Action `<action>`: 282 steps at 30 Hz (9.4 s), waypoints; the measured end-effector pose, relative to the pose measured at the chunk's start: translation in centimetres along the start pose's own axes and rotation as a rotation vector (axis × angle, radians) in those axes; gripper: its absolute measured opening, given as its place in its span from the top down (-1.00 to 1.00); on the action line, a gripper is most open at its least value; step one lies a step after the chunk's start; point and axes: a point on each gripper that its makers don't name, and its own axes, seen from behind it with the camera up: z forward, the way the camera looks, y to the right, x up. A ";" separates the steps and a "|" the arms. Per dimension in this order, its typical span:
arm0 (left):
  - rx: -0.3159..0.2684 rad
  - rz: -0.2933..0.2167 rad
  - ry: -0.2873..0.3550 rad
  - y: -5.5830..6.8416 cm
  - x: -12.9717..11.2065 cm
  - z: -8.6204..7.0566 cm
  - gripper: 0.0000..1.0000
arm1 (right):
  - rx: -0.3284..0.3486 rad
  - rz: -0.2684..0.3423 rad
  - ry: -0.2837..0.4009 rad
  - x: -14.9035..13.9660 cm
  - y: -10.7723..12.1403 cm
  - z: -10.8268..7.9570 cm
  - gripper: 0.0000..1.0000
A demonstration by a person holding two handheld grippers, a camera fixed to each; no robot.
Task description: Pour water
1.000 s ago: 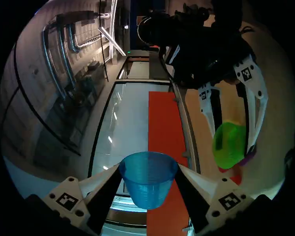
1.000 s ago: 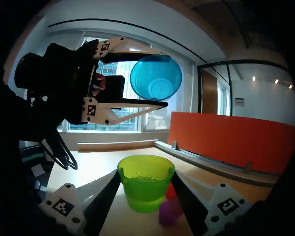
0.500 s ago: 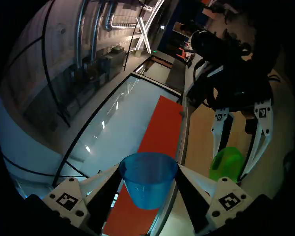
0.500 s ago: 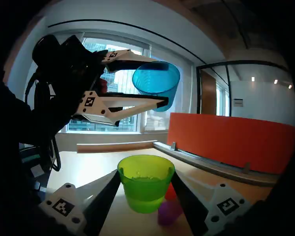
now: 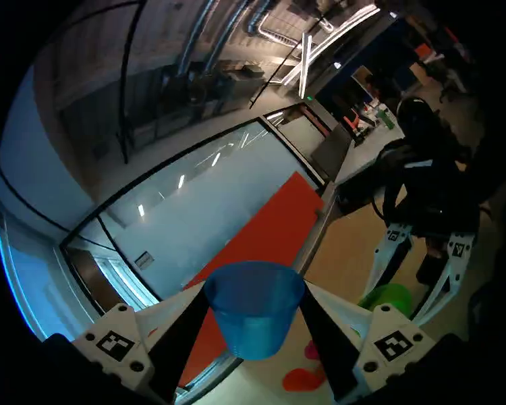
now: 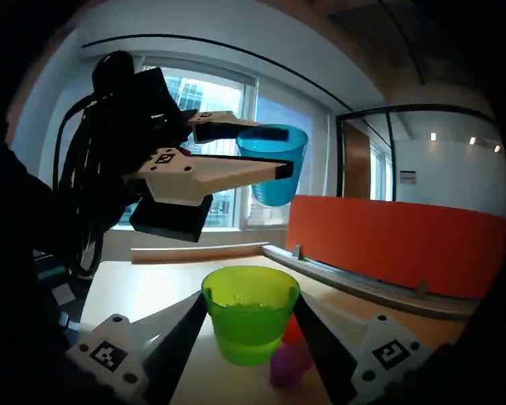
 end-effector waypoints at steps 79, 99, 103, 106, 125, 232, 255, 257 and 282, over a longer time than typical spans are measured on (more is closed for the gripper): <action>-0.143 -0.591 -0.138 5.5 -12.2 -4.4 -0.76 | -0.124 0.034 -0.110 -0.7 5.7 -7.4 -0.81; -0.281 -0.496 -0.304 11.2 -16.9 -4.1 -0.77 | -0.066 0.047 -0.275 -4.7 5.8 -7.8 -0.81; -0.306 -0.472 -0.336 12.0 -18.1 -4.3 -0.77 | -0.043 0.047 -0.313 -5.7 5.6 -7.7 -0.81; -0.326 -0.463 -0.361 12.7 -18.9 -4.5 -0.77 | -0.035 0.040 -0.340 -6.4 5.7 -7.6 -0.81; -0.426 -0.419 -0.474 16.1 -22.9 -4.5 -0.78 | 0.003 0.031 -0.470 -10.4 6.1 -7.4 -0.81; -0.543 -0.508 -0.672 22.5 -30.8 -10.4 -0.77 | 0.019 0.010 -0.675 -22.3 4.4 -7.1 -0.86; -0.479 -0.526 -0.679 21.0 -30.4 -12.2 -0.78 | -0.053 0.026 -0.676 -21.9 4.9 -10.9 -1.00; -0.467 -0.528 -0.681 20.9 -30.4 -12.5 -0.78 | -0.063 0.029 -0.674 -21.8 5.0 -11.4 -1.00; -0.207 -0.604 -0.664 16.2 -31.4 -14.5 -0.78 | -0.277 0.114 -0.578 -19.4 8.2 -16.7 -1.00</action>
